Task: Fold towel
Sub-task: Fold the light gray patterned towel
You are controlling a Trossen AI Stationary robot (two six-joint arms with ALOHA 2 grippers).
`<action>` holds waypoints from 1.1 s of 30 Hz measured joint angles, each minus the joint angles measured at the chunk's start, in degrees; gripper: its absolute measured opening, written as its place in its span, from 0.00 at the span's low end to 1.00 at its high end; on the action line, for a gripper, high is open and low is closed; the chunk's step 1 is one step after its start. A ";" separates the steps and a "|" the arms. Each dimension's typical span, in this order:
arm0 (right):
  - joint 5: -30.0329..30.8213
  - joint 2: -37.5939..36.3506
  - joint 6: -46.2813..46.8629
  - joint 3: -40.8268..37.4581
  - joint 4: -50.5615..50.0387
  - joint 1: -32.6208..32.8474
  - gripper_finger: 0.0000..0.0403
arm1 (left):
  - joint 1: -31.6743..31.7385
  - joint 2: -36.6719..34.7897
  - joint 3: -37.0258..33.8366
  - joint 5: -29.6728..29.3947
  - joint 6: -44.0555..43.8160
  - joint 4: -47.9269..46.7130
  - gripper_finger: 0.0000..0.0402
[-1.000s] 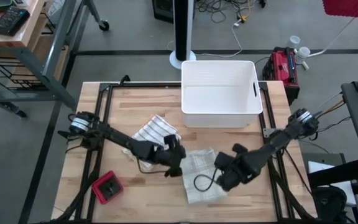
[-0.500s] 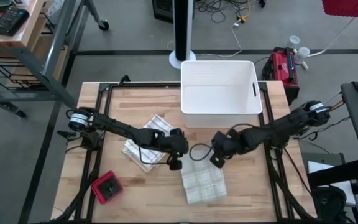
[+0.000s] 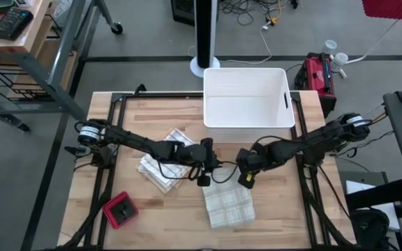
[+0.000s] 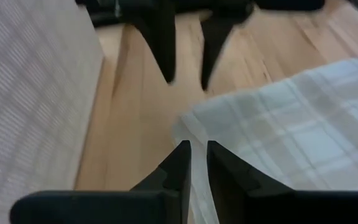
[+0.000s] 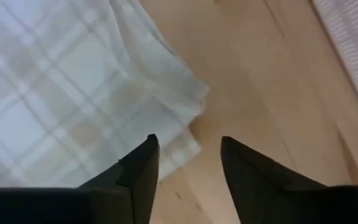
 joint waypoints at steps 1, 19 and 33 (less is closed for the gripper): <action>-0.04 0.00 0.39 -0.18 -0.06 0.36 0.42 | 0.22 0.00 0.00 0.00 0.60 0.90 0.10; -0.85 -0.02 14.06 -7.23 10.46 9.33 0.42 | 2.91 12.60 9.69 11.04 -3.50 4.63 0.12; 5.02 0.04 23.79 -7.92 12.83 13.63 0.40 | 3.12 23.31 26.70 7.41 -0.63 -14.70 0.12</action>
